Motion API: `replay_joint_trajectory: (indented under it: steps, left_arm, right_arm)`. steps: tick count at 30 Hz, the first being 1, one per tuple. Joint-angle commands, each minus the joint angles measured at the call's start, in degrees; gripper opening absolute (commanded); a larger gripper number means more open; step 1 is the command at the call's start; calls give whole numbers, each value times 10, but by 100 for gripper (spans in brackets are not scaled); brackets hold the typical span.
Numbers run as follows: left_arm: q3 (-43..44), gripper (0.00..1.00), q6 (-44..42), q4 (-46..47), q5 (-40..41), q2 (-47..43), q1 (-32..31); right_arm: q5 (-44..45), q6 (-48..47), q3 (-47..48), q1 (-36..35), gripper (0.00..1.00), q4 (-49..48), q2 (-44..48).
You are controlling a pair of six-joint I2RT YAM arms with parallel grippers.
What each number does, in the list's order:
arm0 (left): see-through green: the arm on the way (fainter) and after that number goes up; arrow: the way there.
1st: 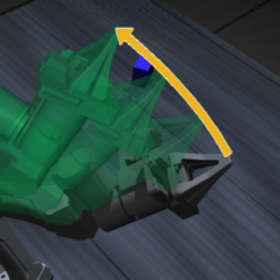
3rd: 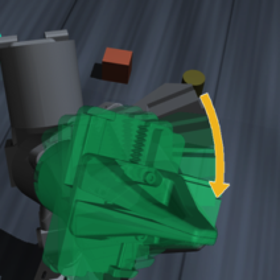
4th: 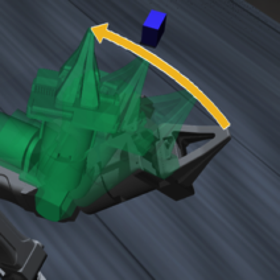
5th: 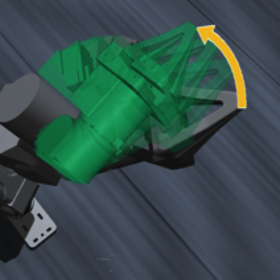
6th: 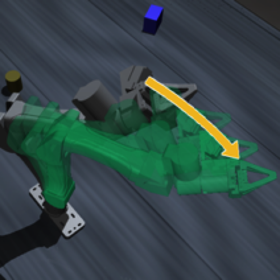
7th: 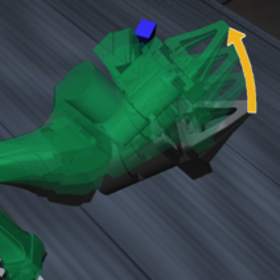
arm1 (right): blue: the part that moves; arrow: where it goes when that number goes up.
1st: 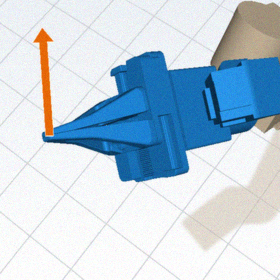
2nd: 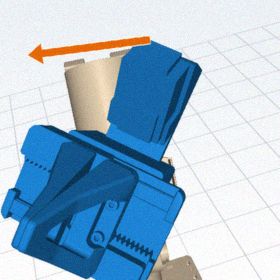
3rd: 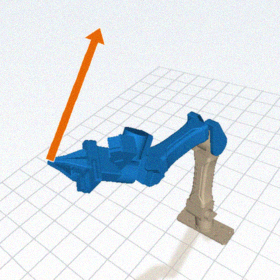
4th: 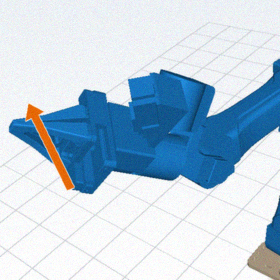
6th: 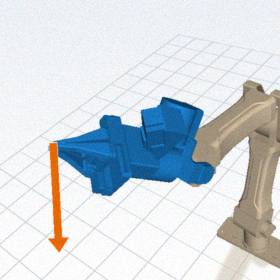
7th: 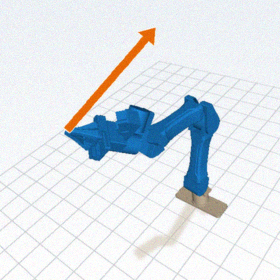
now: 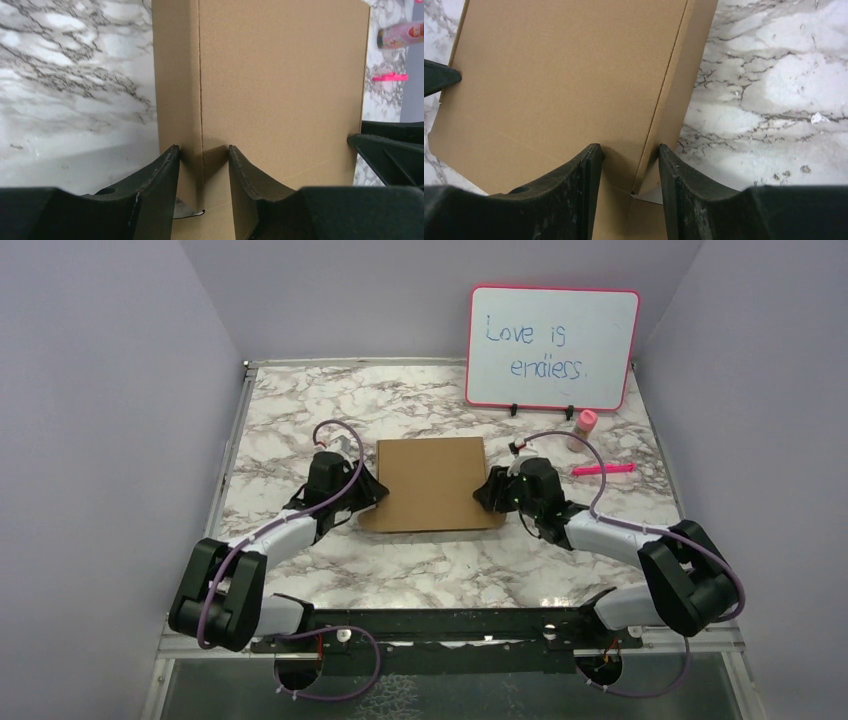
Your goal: Fold the paper box
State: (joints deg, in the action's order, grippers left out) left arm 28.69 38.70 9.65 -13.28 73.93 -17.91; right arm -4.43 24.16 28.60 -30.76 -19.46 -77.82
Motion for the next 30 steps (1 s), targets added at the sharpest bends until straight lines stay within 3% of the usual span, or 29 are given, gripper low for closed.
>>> replay_joint_trajectory:
  steps: [1, 8, 13, 22, 26, 30]
  left_arm:
    - [26, 40, 7, 30, 19, 47, 6]
    - [82, 44, 11, 24, 2, 81, 17]
    - [91, 53, -21, -37, 35, -6, 24]
    - [173, 74, -179, -207, 101, -155, 47]
    - [167, 86, -249, -214, 137, -198, 49]
    - [151, 91, -275, -222, 173, -215, 67]
  right_arm:
    - [-25, -5, 14, -2, 49, 17, -50]
    - [-23, -9, 62, -1, 51, 47, -66]
    - [0, -50, 69, -1, 60, 102, -8]
    - [-22, -137, 122, -6, 75, 189, 54]
    - [-13, -176, 150, -45, 80, 211, 54]
    - [38, -232, 183, -117, 83, 218, 22]
